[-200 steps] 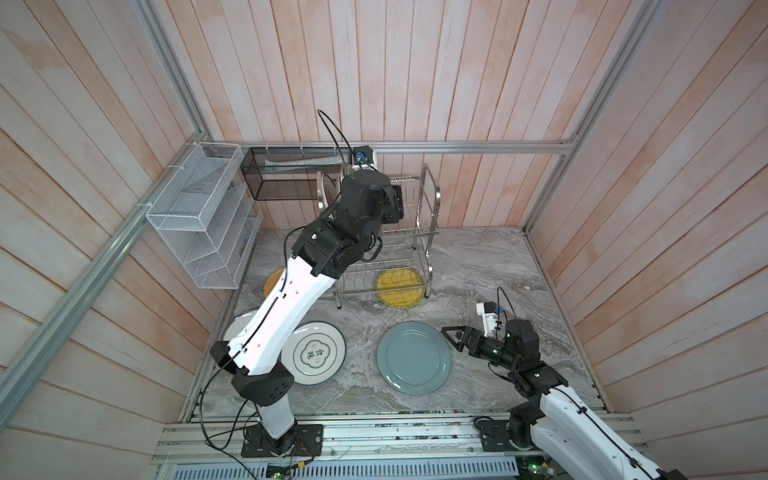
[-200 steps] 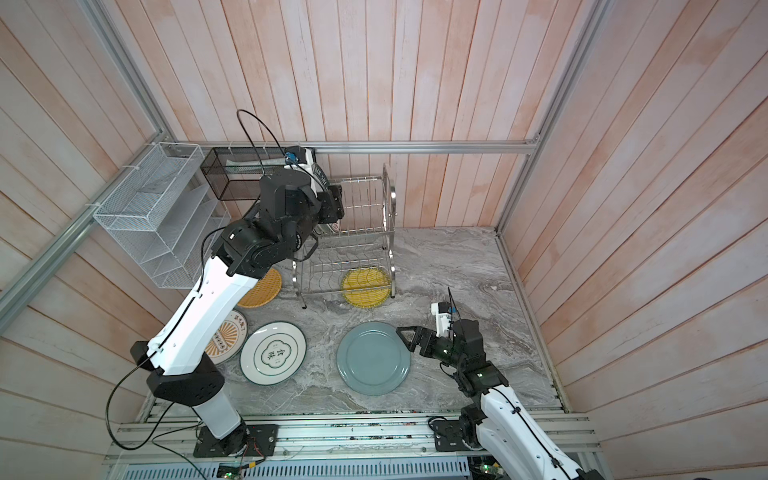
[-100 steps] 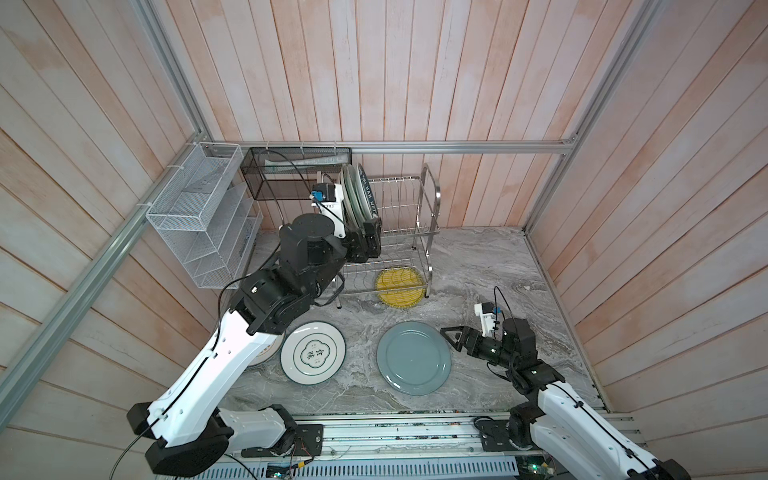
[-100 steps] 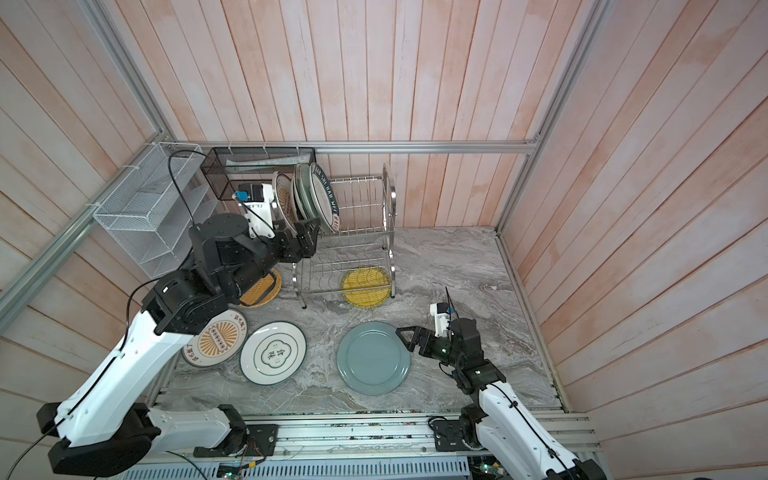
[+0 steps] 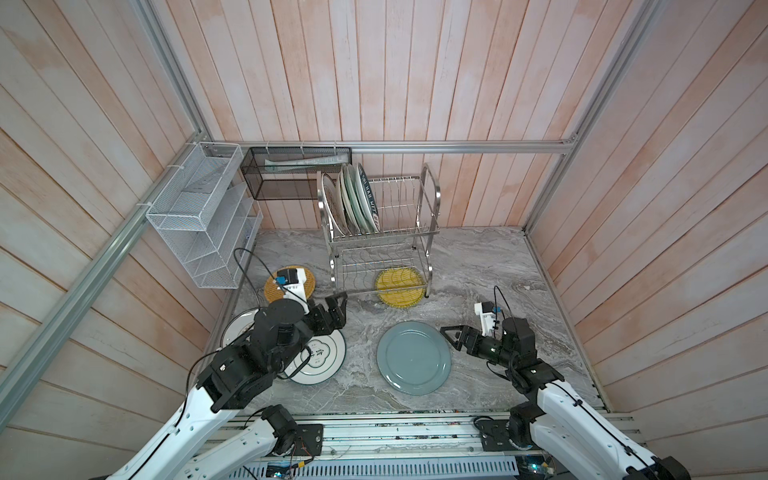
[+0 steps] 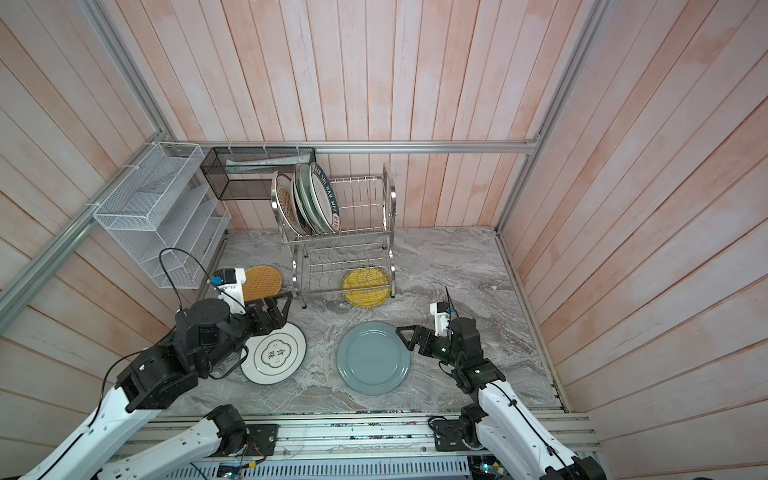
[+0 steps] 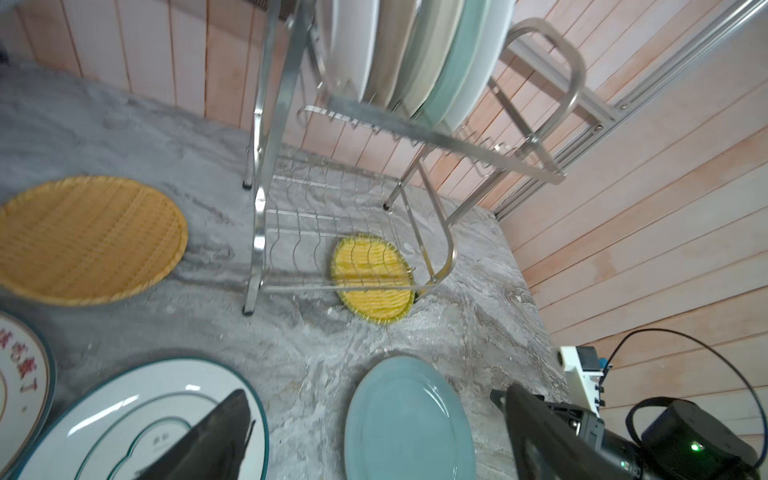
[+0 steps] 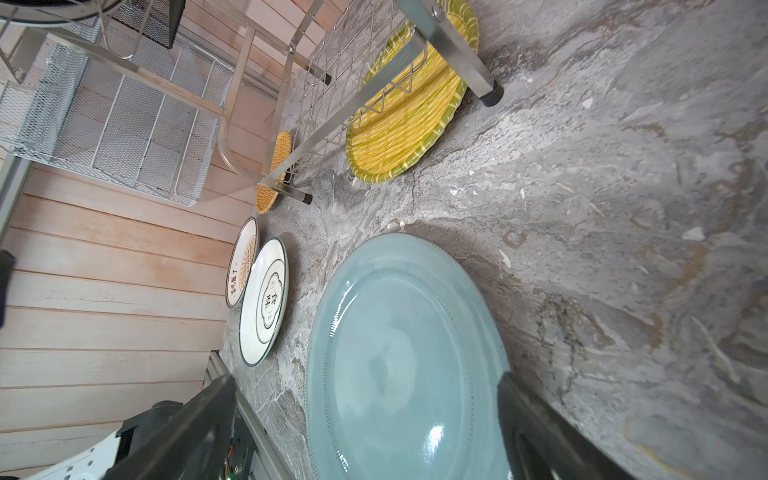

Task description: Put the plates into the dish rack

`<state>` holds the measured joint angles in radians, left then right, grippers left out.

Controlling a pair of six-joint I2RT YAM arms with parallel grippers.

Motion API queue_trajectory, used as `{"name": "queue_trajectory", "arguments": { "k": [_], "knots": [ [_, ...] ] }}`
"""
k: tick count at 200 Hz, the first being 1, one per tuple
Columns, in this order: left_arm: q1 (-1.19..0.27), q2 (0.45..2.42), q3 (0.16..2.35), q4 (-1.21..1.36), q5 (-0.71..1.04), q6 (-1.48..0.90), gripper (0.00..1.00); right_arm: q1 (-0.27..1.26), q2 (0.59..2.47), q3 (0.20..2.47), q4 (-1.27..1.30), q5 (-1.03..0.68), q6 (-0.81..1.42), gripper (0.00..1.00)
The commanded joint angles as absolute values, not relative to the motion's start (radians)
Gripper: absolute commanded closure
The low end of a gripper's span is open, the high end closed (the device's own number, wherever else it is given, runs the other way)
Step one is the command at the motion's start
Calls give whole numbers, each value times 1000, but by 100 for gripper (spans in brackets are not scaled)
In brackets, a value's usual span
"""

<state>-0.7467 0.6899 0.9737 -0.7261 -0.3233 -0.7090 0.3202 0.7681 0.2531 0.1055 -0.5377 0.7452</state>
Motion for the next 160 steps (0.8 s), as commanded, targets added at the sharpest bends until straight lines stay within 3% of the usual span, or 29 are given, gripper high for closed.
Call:
{"name": "queue_trajectory", "arguments": {
  "k": [1,33,72,115,160],
  "knots": [
    [-740,639,860,-761,-339,-885,3,328,759,264,128,-521,724,2],
    [-682,650,752,-716,-326,-1012,2,343,777,286,149,-519,722,2],
    [-350,719,647,-496,3,-1053,4,381,792,310,152,-508,715,2],
    [-82,881,578,-265,203,-1170,11,393,760,292,159,-509,733,2],
    [68,1087,573,-125,221,-1252,17,406,715,289,152,-512,732,2]
  ]
}}
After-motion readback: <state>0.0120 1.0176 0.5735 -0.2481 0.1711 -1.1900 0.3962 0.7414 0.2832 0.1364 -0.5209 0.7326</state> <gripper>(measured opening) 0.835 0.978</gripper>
